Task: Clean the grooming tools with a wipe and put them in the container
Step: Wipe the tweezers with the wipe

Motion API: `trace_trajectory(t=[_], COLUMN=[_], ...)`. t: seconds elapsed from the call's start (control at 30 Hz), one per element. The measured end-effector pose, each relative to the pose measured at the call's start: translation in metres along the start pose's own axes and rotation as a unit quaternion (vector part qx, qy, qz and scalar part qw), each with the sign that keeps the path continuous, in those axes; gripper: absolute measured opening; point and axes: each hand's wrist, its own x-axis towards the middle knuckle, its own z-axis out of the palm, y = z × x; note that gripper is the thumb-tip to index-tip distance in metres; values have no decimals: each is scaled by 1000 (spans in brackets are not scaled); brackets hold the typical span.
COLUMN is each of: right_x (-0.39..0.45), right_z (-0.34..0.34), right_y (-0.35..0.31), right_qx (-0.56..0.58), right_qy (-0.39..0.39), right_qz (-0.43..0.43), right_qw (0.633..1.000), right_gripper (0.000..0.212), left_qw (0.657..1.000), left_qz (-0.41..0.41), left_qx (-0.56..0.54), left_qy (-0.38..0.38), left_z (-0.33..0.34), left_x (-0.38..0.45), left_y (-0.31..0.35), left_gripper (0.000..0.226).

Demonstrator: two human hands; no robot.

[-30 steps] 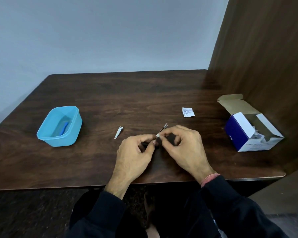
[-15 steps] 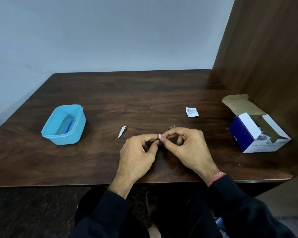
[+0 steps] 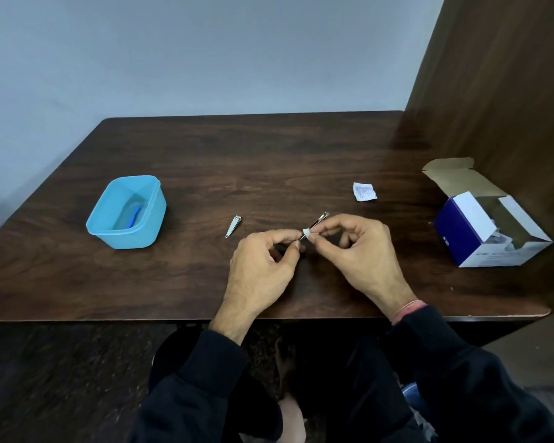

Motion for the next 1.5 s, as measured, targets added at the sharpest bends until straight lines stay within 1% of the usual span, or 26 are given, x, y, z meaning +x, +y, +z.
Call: trace_trajectory(t=[0.07,0.17,0.2,0.23,0.33,0.37,0.47,0.5,0.63,0.67,0.77,0.8,0.97,1.1,1.13,1.23,1.27,1.4,1.5], right_x=[0,4,3,2,-1,0,4,4,-1,-1,3,3,-2,1,1,-2,-2,0,-2], right_z=[1,1,1,1,1,2,2,2,1,0,0,0,-1,-1,-2,-1,-1,-2,-1], right_y=[0,5,5,4,0,0,5,5,-1,-1,3,3,-2,1,2,-2,-2,0,-3], right_qx=[2,15,19,20,16,16,20,24,30,36,61,59,12,13,16,11,8,8,-3], right_qy=[-8,51,58,49,-14,-13,39,38,-26,-22,29,35,-22,33,33,-7,-9,28,-10], right_qz=[-3,18,21,19,14,19,48,48,25,25,41,45,8,29,29,13,13,28,13], right_qw=[1000,998,998,998,1000,1000,998,998,999,999,997,997,1000,999,999,1000,1000,999,1000], right_gripper=[11,9,10,10,11,10,10,10,11,10,9,8,9,9,9,10,10,9,11], left_qw=[1000,1000,1000,1000,1000,1000,1000,1000,1000,1000,1000,1000,1000,1000,1000,1000,1000,1000,1000], left_qz=[4,-3,-4,-4,-2,-2,-7,-6,3,2,-1,-1,10,5,2,2,2,-4,2], left_qx=[1,6,7,7,6,6,8,8,3,0,4,6,-8,-7,-7,-14,-13,-9,-7], left_qy=[-1,1,0,-1,1,2,4,5,4,6,11,9,7,0,-1,-8,-8,-5,-5], left_z=[0,1,1,1,-1,-1,0,1,1,1,2,2,1,3,3,2,2,4,3], left_x=[0,1,1,1,0,0,0,0,1,1,0,0,0,1,0,0,0,0,0], left_y=[-2,-3,-2,-2,-1,0,0,-1,-3,-3,-1,-1,-2,-3,-3,-4,-4,-3,-2], left_gripper=[22,22,22,22,22,22,22,22,23,23,24,23,23,24,24,27,30,33,34])
